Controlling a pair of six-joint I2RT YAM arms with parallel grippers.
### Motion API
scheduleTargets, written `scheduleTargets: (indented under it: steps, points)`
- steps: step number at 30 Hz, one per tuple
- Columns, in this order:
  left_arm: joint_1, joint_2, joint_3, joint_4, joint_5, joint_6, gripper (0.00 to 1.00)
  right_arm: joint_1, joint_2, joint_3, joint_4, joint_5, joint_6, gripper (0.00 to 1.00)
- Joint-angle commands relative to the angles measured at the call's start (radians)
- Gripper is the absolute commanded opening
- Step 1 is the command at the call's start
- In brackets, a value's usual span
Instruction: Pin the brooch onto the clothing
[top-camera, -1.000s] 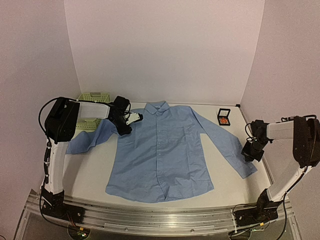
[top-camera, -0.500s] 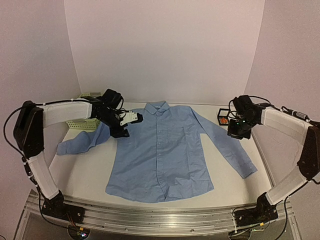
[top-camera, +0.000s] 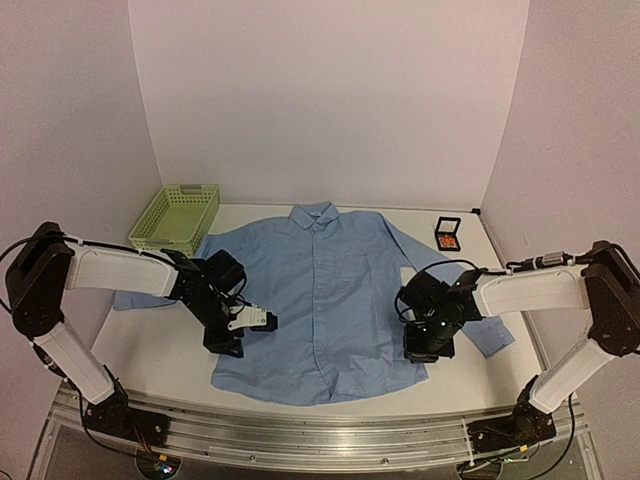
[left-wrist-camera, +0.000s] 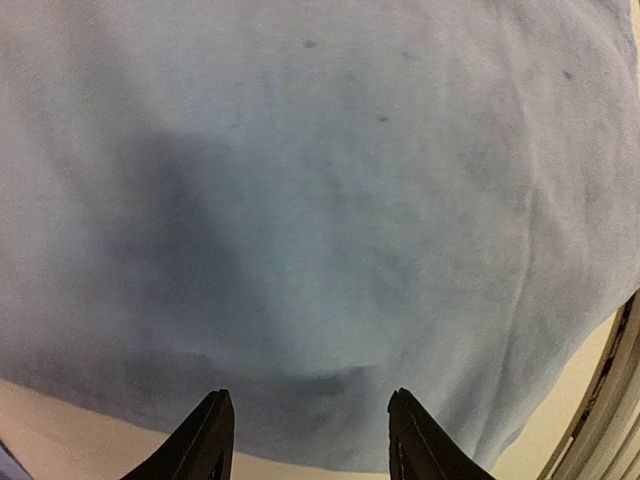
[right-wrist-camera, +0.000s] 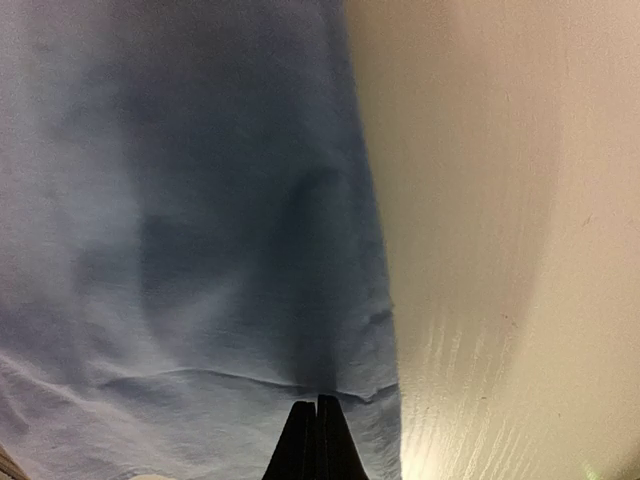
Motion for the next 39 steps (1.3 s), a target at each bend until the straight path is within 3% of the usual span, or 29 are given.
scheduleTargets:
  steps: [1,8,15,22,30,35,39]
  points:
    - [-0.046,0.026,-0.056,0.096,-0.011,-0.032,0.53,0.001,-0.027,-0.110,0.090,-0.082,0.094,0.00]
    - [-0.047,0.027,-0.104,0.119,-0.036,0.014,0.52,0.001,-0.110,-0.276,-0.042,-0.088,0.253,0.00]
    - [-0.051,0.051,-0.066,0.112,0.017,0.026,0.53,0.001,-0.329,-0.397,-0.115,-0.072,0.390,0.00]
    - [-0.111,0.038,-0.069,0.055,0.083,-0.009,0.54,0.000,-0.387,-0.400,-0.152,-0.052,0.391,0.00]
    - [-0.146,0.028,-0.127,0.133,-0.019,0.054,0.56,-0.002,-0.435,-0.363,-0.207,-0.051,0.399,0.00]
    - [-0.115,0.015,-0.006,0.053,-0.011,0.069,0.61,-0.002,-0.478,-0.243,-0.240,0.003,0.347,0.00]
    - [0.040,-0.041,0.173,-0.153,0.109,0.056,0.65,-0.033,-0.307,0.072,-0.237,0.125,0.131,0.00]
